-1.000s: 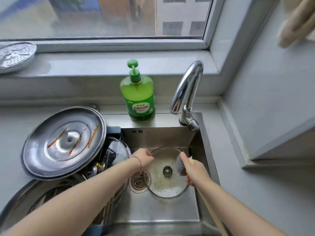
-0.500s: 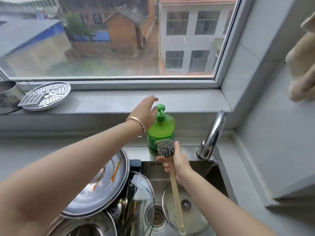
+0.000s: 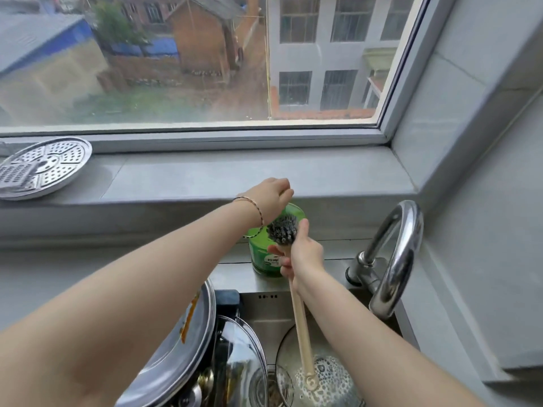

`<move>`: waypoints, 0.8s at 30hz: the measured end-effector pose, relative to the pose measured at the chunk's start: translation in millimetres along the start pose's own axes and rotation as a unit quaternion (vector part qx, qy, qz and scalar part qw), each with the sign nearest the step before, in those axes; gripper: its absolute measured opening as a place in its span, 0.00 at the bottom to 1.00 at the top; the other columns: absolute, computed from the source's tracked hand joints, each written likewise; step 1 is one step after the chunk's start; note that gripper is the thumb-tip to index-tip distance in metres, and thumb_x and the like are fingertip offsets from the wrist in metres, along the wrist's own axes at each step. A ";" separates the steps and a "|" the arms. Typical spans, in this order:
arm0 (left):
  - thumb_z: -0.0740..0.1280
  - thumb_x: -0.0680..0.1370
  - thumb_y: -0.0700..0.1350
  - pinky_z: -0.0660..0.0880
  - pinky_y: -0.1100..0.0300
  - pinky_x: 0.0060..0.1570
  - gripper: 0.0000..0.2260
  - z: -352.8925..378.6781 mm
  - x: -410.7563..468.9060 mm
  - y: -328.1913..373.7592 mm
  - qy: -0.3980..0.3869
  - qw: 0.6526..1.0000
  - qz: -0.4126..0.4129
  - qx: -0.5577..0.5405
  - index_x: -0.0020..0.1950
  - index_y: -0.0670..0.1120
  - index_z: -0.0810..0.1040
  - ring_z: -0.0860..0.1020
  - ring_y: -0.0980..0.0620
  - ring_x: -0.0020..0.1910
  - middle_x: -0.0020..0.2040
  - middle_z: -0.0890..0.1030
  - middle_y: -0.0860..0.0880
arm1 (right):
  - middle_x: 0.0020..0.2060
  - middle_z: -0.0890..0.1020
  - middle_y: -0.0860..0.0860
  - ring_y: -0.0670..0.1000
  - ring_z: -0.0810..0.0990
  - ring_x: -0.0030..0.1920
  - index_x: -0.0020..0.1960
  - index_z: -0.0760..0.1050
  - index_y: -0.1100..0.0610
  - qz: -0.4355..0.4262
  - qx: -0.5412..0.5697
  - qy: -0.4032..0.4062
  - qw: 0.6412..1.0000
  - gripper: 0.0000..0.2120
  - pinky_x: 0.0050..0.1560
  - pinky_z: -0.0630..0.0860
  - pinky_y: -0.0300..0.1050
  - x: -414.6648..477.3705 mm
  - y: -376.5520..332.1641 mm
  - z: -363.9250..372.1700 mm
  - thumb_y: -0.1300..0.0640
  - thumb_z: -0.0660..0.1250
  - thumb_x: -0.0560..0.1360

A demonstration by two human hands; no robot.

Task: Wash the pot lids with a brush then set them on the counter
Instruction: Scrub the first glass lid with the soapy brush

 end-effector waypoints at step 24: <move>0.47 0.82 0.55 0.64 0.45 0.64 0.20 3.9 -13.8 2.6 0.033 0.998 -0.059 0.004 0.75 0.56 0.54 0.64 0.50 0.70 0.75 0.59 0.54 | 0.31 0.80 0.59 0.46 0.61 0.16 0.43 0.72 0.60 -0.001 -0.042 -0.031 0.999 0.23 0.18 0.58 0.33 -21.9 13.6 -6.1 0.42 0.51 0.80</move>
Point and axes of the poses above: each hand's wrist, its own x-axis towards the middle knuckle, its own z-axis out of the palm, y = z × x, the point moved 4 cm from there along x, towards the middle knuckle
